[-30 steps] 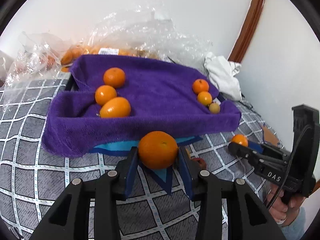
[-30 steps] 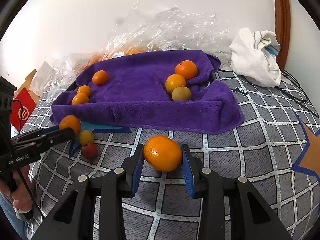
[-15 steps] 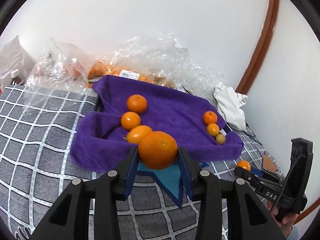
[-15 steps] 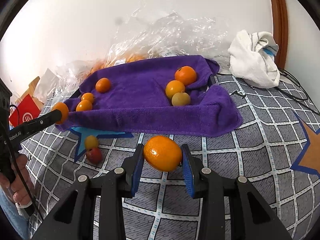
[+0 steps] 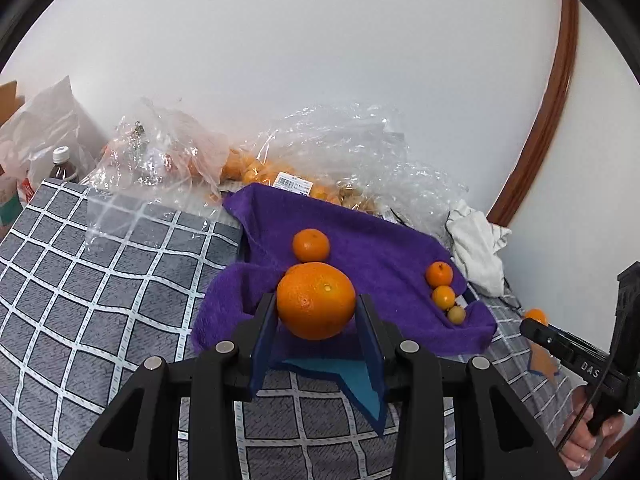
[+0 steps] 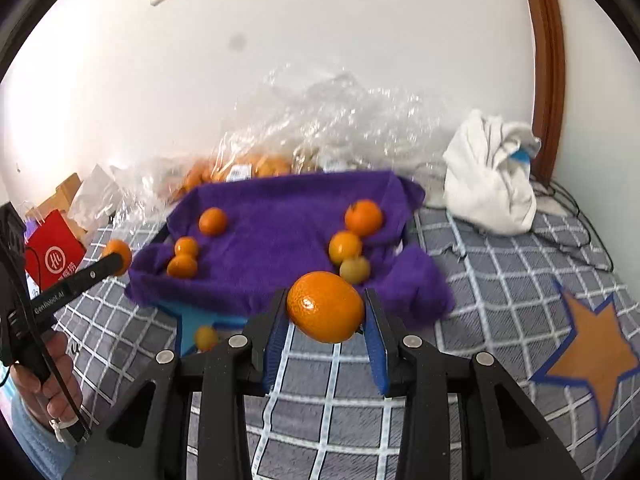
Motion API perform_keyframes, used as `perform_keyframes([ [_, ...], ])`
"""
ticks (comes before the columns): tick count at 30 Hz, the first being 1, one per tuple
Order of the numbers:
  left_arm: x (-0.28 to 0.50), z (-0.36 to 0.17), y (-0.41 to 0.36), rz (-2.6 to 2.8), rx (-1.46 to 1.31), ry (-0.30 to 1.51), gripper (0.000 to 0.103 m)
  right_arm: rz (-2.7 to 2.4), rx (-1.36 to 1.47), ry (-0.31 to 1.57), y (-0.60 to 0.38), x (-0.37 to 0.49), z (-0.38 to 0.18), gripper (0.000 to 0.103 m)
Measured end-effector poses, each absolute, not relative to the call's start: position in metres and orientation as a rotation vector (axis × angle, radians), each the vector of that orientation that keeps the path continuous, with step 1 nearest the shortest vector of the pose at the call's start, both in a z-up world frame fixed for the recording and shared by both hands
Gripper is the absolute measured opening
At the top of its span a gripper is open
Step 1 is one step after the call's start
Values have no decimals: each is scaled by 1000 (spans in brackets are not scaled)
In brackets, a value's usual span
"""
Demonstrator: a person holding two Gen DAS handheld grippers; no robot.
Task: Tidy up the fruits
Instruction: 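Lift both held oranges up and over onto the purple towel, then open both grippers to set the oranges on the towel, then withdraw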
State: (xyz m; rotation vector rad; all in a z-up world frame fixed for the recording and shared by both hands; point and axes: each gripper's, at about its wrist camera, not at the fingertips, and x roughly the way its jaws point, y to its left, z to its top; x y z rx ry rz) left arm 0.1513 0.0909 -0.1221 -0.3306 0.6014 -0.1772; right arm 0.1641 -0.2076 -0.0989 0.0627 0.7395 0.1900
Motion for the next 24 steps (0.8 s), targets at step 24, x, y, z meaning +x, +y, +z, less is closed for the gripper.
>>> perform_keyframes([
  [24,234,-99,113,-99,-321,674,38,282,29,876,-181,256,-151,36],
])
